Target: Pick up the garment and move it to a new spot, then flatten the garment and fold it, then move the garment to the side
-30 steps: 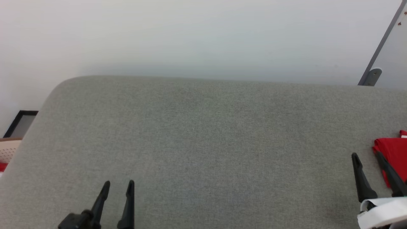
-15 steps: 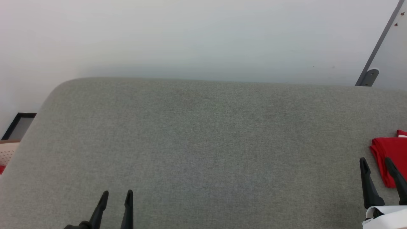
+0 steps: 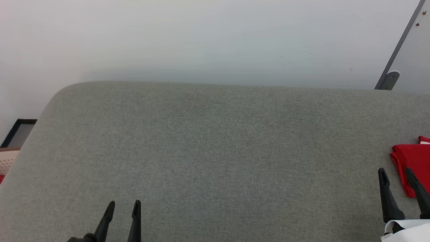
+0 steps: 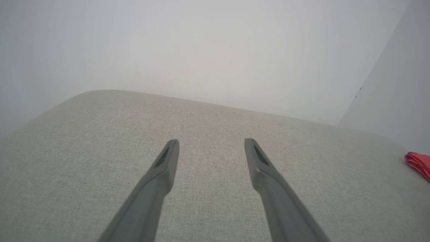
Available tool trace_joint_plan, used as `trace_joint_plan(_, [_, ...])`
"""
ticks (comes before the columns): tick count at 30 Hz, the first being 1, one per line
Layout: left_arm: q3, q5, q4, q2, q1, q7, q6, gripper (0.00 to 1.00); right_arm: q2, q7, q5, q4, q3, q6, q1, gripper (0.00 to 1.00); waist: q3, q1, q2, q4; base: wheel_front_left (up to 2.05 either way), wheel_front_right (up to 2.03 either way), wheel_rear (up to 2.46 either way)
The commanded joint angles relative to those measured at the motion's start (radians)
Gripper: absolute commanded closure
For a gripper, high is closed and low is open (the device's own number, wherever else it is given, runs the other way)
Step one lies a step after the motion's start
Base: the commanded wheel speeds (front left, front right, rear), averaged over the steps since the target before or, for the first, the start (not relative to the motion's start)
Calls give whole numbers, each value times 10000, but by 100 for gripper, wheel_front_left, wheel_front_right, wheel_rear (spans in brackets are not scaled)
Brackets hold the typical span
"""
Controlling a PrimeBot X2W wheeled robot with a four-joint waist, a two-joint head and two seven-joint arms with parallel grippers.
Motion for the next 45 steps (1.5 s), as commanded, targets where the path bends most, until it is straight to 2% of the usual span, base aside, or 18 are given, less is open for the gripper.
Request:
trace_joint_plan(1, [-1,-74,-1,-20,-36,5,-21,0,52,40,-51,-62,-28,-17,105,0,8,0,0,12,0,0,0])
trace_joint_plan(16, [52,-270,-79,-14,32,5,-21,0,167,87,3,-228,113,-17,69,0,53,0,0,2,0,0,0])
trace_joint_plan(17, [24,-203,-17,-18,12,-1,2,100,143,87,5,-162,78,0,38,100,49,0,0,5,0,0,0])
trace_joint_plan(20, [-22,-225,270,-78,71,4,2,100,317,94,30,133,110,2,106,100,50,0,0,4,0,0,0])
trace_joint_plan(45, [176,-4247,755,-154,-795,996,-2,100,876,1088,3728,534,-197,-1,-386,100,83,0,0,-132,0,0,0])
